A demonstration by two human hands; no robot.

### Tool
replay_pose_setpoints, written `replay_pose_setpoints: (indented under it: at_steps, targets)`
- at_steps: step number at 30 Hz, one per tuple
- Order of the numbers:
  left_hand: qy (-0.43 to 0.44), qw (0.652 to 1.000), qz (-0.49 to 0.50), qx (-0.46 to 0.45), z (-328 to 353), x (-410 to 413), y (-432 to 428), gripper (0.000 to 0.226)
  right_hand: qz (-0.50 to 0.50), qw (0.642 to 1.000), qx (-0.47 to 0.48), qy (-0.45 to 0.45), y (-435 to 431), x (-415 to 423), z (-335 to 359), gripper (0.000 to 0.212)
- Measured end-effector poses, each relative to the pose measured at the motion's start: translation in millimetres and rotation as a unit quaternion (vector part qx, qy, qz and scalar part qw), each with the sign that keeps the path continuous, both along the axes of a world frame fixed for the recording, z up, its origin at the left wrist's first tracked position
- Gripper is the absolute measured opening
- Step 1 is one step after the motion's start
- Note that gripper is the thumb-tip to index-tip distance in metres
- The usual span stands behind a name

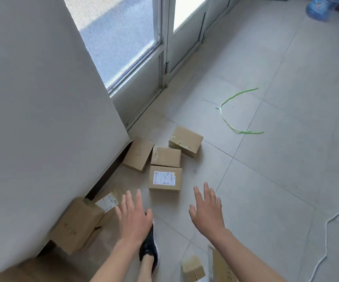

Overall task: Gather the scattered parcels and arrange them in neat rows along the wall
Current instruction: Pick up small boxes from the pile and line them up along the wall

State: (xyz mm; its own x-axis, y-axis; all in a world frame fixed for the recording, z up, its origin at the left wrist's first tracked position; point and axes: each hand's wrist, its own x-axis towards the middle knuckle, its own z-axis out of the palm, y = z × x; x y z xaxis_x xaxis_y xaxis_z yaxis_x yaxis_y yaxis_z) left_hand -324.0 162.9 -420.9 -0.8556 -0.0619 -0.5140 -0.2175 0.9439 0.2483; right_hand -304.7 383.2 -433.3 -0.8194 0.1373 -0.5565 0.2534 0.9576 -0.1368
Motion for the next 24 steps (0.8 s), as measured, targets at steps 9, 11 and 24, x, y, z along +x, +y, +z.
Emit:
replay_pose_setpoints:
  at_steps: [9, 11, 24]
  targets:
    - [-0.037, 0.980, -0.191, -0.032, -92.5, -124.9, 20.8, 0.084, 0.026, 0.999, 0.024, -0.029, 12.8, -136.2, -91.1, 0.068]
    - [-0.069, 0.973, -0.214, -0.043, -111.9, -140.5, 28.7, 0.089, 0.052, 0.997, 0.032, -0.039, 19.7, -155.3, -107.5, 0.069]
    - [-0.141, 0.911, -0.371, -0.110, -302.2, -185.5, 73.9, 0.112, 0.208, 0.973, 0.081, -0.059, 106.9, -318.7, -262.4, 0.087]
